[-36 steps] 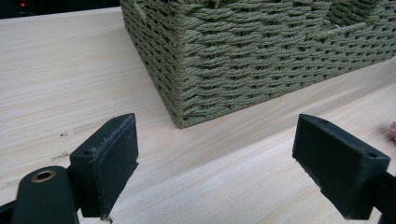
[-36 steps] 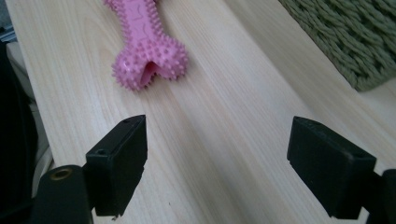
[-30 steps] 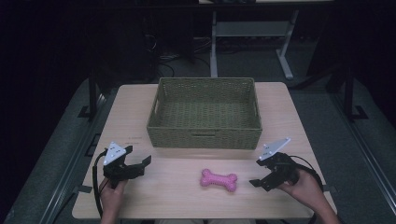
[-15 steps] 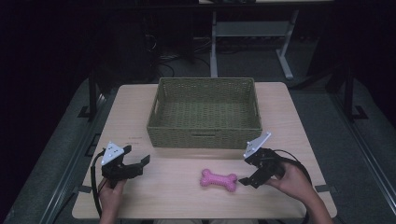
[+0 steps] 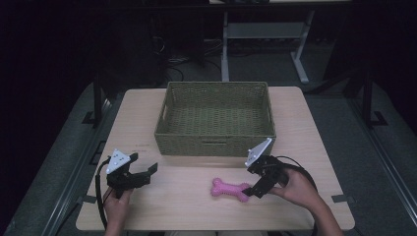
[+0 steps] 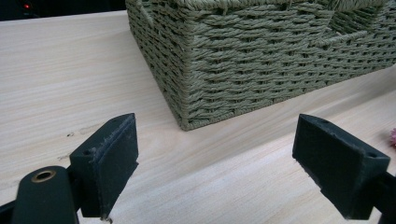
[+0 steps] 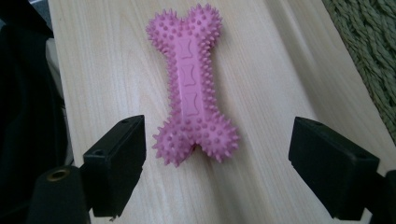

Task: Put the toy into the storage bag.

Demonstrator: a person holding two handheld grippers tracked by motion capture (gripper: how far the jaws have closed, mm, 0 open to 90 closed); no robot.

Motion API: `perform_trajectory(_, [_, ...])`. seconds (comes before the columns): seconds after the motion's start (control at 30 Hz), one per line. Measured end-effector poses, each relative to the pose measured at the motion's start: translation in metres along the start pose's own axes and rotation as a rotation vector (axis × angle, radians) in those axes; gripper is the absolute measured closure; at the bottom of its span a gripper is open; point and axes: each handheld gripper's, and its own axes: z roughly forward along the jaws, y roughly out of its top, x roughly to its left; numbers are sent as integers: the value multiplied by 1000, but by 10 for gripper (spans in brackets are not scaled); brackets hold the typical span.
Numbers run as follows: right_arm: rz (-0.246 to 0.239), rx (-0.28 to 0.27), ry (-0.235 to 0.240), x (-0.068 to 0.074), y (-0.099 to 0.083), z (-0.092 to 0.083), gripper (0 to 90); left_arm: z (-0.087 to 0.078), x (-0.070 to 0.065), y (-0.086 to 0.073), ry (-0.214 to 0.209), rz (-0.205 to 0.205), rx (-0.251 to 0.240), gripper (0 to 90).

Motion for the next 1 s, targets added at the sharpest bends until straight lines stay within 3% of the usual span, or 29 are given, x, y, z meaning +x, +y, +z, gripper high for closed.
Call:
perform_trajectory(0.17, [-34, 12, 16, 4, 12, 5, 180, 0, 0, 0, -1, -1, 0, 138])
perform_trajectory(0.37, [-42, 31, 23, 7, 21, 10, 180, 0, 0, 0, -4, 6, -1, 139])
perform_trajectory(1.0, [-91, 105, 31, 13, 36, 34, 231, 1, -1, 0, -5, 2, 0, 139])
